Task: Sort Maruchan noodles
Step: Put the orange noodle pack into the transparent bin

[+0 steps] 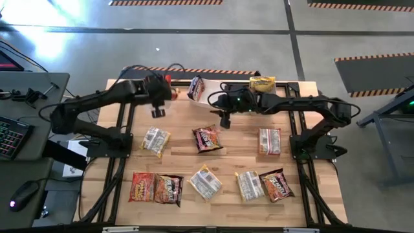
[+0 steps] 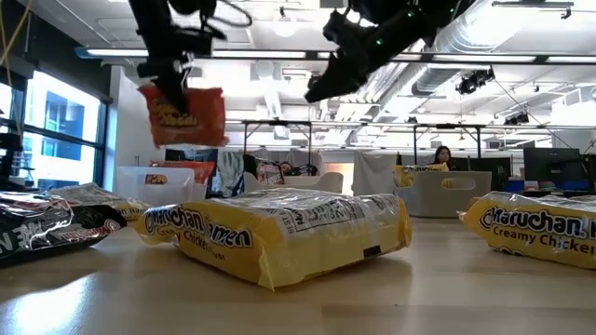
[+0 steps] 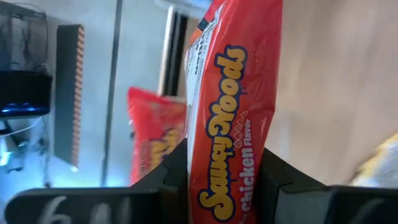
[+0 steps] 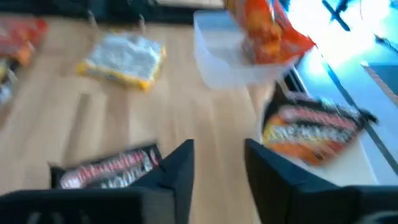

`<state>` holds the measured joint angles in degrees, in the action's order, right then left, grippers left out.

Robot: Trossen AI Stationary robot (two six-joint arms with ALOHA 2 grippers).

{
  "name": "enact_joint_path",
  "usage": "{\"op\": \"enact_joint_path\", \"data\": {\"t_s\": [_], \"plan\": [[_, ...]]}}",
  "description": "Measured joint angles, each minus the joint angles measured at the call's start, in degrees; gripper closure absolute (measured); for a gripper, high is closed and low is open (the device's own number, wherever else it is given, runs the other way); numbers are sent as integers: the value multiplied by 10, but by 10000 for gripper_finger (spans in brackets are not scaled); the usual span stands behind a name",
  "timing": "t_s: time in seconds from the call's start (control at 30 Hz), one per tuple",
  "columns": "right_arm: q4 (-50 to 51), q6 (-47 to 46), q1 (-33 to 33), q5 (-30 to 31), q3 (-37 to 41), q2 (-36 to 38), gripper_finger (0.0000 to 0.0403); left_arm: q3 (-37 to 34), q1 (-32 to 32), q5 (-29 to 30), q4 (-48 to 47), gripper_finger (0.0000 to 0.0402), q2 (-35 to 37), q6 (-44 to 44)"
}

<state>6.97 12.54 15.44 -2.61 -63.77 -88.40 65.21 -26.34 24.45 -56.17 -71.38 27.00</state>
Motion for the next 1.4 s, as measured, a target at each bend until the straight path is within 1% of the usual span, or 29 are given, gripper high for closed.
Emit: {"op": "enact_joint_path", "data": {"t_s": [0.07, 0.2, 0.3, 0.37, 0.5, 0.67, 0.87, 1.1, 1.4], "plan": [[9, 4, 4, 2, 0, 2, 316, 0, -40, -10, 7, 318, -10, 47], [20, 10, 4, 1, 0, 7, 363, 0, -120, -62, 6, 318, -38, 121], [26, 15, 4, -12, 0, 7, 393, 0, -170, -73, 6, 318, -64, 162], [27, 15, 4, -25, 0, 7, 399, 0, -197, -77, 6, 318, -81, 180], [37, 15, 4, -30, 1, 7, 392, 1, -240, -113, 7, 318, -111, 201], [41, 15, 4, -30, 1, 7, 392, 1, -260, -129, 25, 318, -138, 218], [43, 13, 4, -30, 1, 7, 391, 6, -260, -137, 29, 318, -139, 219], [44, 14, 4, -30, 1, 7, 391, 48, -261, -211, 34, 318, -137, 187], [46, 14, 4, -31, 1, 7, 391, 50, -289, -286, 43, 319, -137, 165]]}}
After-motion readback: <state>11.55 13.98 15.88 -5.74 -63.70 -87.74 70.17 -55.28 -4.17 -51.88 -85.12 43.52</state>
